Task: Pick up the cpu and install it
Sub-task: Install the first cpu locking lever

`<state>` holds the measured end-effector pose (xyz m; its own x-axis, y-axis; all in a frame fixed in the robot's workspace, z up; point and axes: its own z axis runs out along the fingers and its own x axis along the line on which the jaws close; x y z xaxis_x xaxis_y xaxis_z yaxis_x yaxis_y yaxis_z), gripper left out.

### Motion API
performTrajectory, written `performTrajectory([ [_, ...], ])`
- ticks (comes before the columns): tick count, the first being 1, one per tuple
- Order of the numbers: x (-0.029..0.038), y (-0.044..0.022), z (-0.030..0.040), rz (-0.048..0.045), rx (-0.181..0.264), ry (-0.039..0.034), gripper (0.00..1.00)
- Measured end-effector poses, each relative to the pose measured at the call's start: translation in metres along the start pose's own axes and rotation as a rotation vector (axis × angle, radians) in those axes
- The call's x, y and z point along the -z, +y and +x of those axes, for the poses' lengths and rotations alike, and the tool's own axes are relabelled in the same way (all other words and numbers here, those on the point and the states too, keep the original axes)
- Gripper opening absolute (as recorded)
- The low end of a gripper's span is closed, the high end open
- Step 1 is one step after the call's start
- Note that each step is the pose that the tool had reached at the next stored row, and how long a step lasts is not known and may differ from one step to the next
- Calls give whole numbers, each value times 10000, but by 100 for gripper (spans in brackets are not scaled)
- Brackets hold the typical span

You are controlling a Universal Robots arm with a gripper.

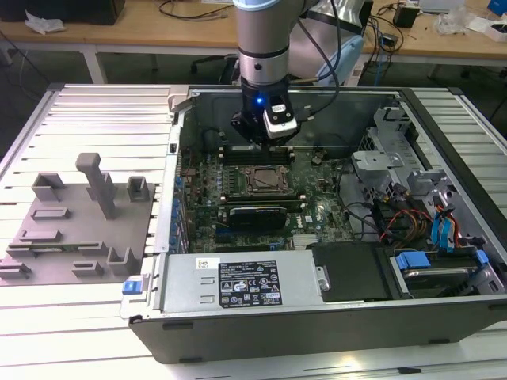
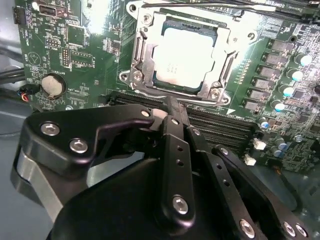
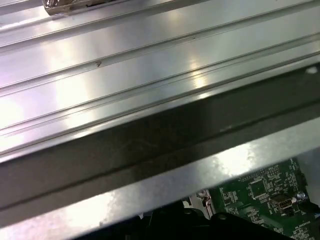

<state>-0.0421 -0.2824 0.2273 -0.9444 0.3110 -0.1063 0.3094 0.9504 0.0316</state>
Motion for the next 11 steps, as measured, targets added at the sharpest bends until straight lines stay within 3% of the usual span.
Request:
performTrajectory([
  [4, -3, 1, -4, -20, 298, 37, 11],
  [9, -18, 1, -2, -81, 1513, 213, 11],
  [11, -19, 0, -2, -80, 1779, 255, 11],
])
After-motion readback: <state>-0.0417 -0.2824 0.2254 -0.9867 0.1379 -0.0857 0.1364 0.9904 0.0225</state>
